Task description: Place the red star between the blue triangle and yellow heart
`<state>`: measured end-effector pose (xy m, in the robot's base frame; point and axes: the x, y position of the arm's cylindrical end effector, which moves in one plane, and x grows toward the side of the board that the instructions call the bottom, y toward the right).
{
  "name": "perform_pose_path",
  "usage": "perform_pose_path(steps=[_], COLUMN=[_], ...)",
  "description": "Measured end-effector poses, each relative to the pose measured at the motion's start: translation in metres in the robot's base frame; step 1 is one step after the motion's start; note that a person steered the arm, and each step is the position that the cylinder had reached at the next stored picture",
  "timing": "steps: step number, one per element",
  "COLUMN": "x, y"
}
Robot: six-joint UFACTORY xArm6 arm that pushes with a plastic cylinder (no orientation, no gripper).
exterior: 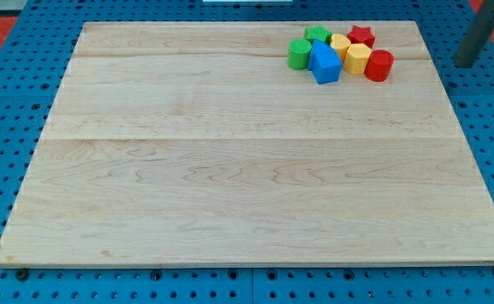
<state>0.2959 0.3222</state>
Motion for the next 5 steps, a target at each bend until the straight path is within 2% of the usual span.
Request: perform_pose_path(steps=[2, 3, 5], x=[-0.004, -0.035, -0.055], y=[-0.072, -0.085, -0.097])
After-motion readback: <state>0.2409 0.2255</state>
